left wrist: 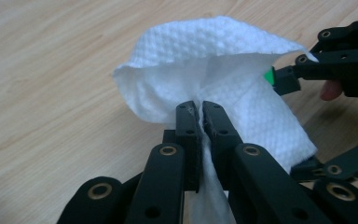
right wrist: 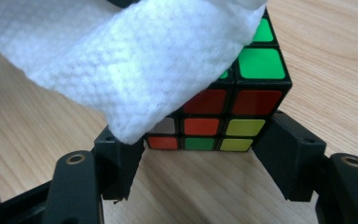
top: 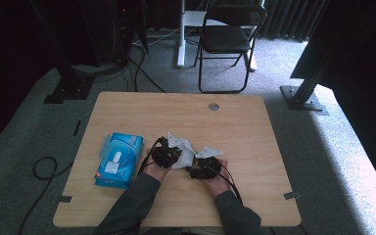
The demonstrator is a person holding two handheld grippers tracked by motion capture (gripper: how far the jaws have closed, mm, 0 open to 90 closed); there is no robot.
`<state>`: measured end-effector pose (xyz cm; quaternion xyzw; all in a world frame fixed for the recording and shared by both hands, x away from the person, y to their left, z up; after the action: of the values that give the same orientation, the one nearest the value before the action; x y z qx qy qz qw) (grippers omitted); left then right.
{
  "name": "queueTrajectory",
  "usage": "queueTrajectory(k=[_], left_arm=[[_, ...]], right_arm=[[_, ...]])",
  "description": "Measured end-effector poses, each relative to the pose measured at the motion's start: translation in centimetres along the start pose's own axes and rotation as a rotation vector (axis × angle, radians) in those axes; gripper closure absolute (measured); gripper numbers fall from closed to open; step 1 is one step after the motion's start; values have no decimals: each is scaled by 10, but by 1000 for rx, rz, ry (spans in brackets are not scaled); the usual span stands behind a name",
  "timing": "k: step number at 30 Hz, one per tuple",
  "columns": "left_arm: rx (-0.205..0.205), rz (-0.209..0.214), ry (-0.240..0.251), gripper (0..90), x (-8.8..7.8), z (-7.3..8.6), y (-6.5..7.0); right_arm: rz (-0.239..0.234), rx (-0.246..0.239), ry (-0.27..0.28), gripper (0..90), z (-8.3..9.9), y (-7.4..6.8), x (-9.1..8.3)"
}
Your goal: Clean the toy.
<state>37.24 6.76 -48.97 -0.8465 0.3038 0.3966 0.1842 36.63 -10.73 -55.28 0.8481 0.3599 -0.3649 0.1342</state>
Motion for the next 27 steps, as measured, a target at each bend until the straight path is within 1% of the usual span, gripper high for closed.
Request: queueTrajectory(k=[1,2,4,5,7,9,10,16,18,20,21,22,23,24,25,27], left_arm=[[12,-9,23,865,0,0,2],[18,-19,30,865,0,0,3],[12,-17,42,866,1,-1,3],[8,-26,48,866,1,-1,3],[2,-35,47,866,3,-3,2],[3,-47,33,866,6,-4,2],[6,-41,26,866,7,-4,2],[41,-66,31,867,5,-3,11],[63,-50,39,867,5,-3,17],[107,-43,46,867,5,-2,25],[122,-46,49,867,5,-2,28],[134,-36,48,867,5,-2,31],[134,-36,48,867,5,-2,31],[145,-28,50,867,4,-2,35],[148,-22,50,867,4,-2,37],[144,-16,50,868,4,-2,38]], right_arm=[[-5,-5,0,341,1,1,-1],[-8,-9,-1,341,2,1,-2],[-16,-19,-1,341,3,2,-3],[-17,-27,0,341,4,2,-4],[-21,-32,-2,340,6,2,-5],[-21,-37,-1,341,6,1,-6],[-20,-41,-2,341,7,1,-6],[-22,-35,-8,340,6,1,-6],[-20,-34,-9,341,6,0,-5],[-21,-31,-12,340,6,0,-5],[-23,-27,-15,339,6,0,-5],[-24,-26,-16,340,7,0,-5],[-24,-26,-16,340,7,0,-5],[-22,-25,-17,340,7,0,-5],[-21,-24,-18,339,7,0,-5],[-22,-23,-20,340,7,0,-5]])
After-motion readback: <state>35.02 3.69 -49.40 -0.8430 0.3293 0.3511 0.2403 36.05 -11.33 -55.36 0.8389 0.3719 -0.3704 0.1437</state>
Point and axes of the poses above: each handheld gripper's, and its own axes: x roughly forward along the jaws, z roughly out of its underside, y roughly to its right, the point moved 1 cm from there along x, roughly forward along the jaws, and after that the axes turned 7 degrees about -y, right-handed, at the moved point
